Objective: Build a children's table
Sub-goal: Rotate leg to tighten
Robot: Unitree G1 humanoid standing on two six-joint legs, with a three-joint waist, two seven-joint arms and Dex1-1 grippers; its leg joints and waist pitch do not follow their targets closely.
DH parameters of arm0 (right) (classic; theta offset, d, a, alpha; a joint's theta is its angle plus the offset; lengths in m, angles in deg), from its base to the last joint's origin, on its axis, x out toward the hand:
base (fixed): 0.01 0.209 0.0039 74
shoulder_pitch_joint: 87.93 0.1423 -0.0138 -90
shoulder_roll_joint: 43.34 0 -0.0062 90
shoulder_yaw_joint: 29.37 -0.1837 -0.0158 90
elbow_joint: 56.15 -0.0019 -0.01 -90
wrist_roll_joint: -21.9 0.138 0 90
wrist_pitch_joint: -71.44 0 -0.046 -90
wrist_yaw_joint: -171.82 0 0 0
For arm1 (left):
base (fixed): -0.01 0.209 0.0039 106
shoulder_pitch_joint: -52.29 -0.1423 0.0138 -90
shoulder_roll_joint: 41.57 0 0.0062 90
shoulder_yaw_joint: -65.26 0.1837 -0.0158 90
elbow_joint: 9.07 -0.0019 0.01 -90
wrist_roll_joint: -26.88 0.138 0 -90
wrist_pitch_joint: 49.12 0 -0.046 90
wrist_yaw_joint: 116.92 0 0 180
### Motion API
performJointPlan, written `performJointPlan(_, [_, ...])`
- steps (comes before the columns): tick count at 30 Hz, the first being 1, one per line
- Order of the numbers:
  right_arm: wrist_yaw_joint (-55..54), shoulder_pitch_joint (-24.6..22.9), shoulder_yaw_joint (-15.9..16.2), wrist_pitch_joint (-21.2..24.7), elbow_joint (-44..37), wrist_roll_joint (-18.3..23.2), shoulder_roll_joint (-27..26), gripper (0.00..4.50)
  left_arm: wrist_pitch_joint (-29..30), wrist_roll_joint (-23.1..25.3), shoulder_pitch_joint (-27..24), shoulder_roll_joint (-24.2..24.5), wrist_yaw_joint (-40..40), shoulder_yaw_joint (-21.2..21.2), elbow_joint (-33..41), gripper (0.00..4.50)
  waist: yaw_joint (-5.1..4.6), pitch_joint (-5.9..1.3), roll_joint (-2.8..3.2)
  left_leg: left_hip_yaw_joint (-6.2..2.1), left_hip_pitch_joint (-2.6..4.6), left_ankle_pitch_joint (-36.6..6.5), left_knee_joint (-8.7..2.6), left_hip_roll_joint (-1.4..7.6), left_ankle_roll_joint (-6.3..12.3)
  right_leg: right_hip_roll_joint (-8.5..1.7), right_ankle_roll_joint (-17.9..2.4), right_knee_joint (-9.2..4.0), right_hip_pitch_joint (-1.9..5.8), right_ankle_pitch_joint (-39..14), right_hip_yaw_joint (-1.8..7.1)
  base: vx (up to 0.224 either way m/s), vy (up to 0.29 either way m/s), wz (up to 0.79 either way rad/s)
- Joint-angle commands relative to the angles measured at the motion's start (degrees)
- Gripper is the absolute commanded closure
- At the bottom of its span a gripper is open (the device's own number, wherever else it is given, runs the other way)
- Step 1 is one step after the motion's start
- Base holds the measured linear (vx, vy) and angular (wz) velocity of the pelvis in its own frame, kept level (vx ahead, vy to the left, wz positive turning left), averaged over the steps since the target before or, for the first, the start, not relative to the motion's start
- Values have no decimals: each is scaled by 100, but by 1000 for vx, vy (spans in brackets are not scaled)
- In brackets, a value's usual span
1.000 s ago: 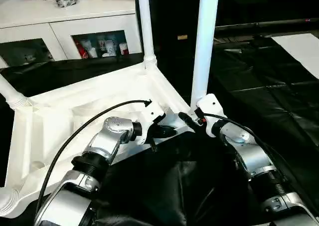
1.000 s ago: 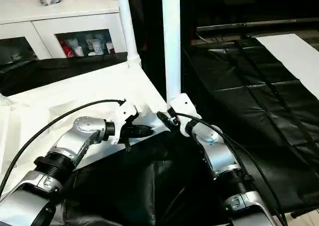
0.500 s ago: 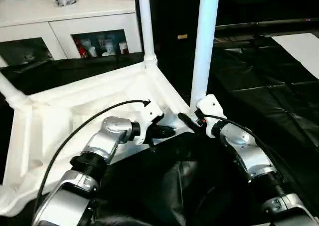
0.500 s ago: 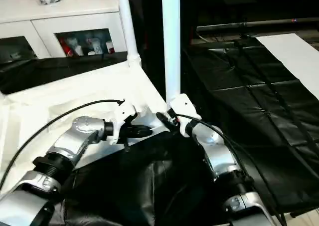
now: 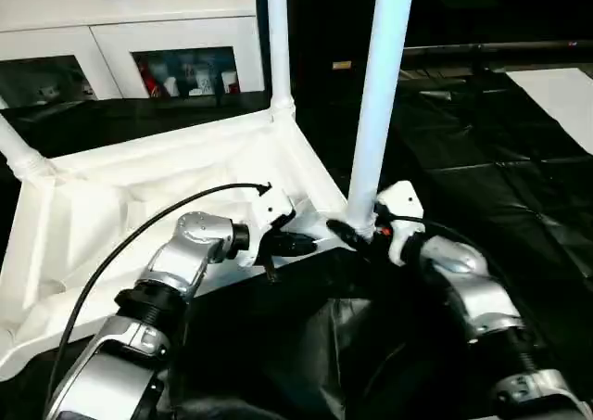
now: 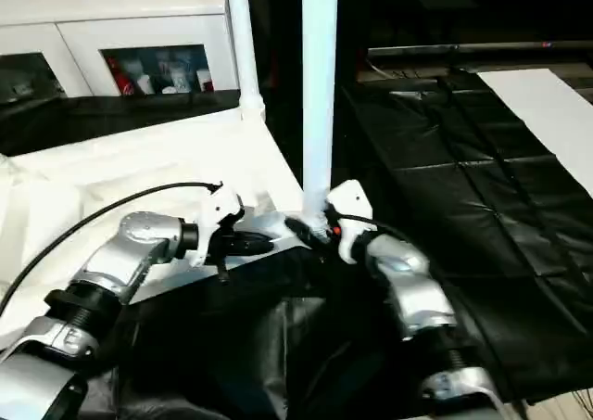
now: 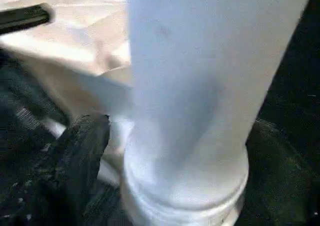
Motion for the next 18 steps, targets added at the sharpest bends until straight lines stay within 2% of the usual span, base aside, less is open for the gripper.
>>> performJointPlan(1, [459, -73, 134, 22, -211, 80, 156, 4, -175, -244, -68, 51, 193, -142, 181, 450, 34, -424, -198, -9, 39, -499, -334, 170, 759, -309, -1342, -353, 359, -650, 276, 0, 0, 0])
performJointPlan(5, [1176, -56, 156, 10, -288, 254, 437, 4, -183, -277, -74, 162, 420, -106, 284, 450, 48, -413, -218, -8, 55, -636, -338, 184, 711, -310, -1337, -370, 346, -851, 281, 0, 0, 0])
performJointPlan(7, [1241, -14, 128, -8, -248, 278, 472, 4, -182, -297, -67, 182, 484, -101, 292, 450, 53, -406, -202, -12, 60, -647, -348, 186, 667, -304, -1354, -375, 330, -874, 279, 0, 0, 0])
performJointPlan(8, [1471, 66, 30, 4, -188, 417, 533, 4, -108, -394, -101, 252, 728, -88, 408, 450, 60, -414, -183, -16, 67, -650, -344, 184, 643, -307, -1383, -365, 337, -830, 279, 0, 0, 0])
performJointPlan(12, [1801, 135, -74, 113, -107, 620, 567, 4, -47, -420, -108, 342, 950, -51, 465, 450, 74, -427, -214, -11, 54, -572, -332, 185, 714, -300, -1468, -333, 346, -606, 277, 0, 0, 0])
performJointPlan(13, [1864, 132, -62, 95, -91, 617, 584, 4, -53, -413, -105, 353, 957, -53, 457, 450, 86, -429, -205, -11, 61, -528, -331, 186, 718, -300, -1481, -327, 344, -588, 274, 0, 0, 0])
performJointPlan(15, [1974, 157, -45, 65, -21, 615, 591, 38, -58, -403, -83, 372, 957, -82, 423, 450, 108, -432, -180, -14, 67, -485, -328, 193, 725, -304, -1513, -317, 342, -526, 274, 0, 0, 0])
performJointPlan(18, [2069, 247, -37, -4, 185, 619, 526, 50, -72, -384, -75, 415, 986, -96, 403, 450, 137, -444, -177, -13, 67, -477, -322, 191, 707, -299, -1558, -300, 343, -426, 268, 0, 0, 0])
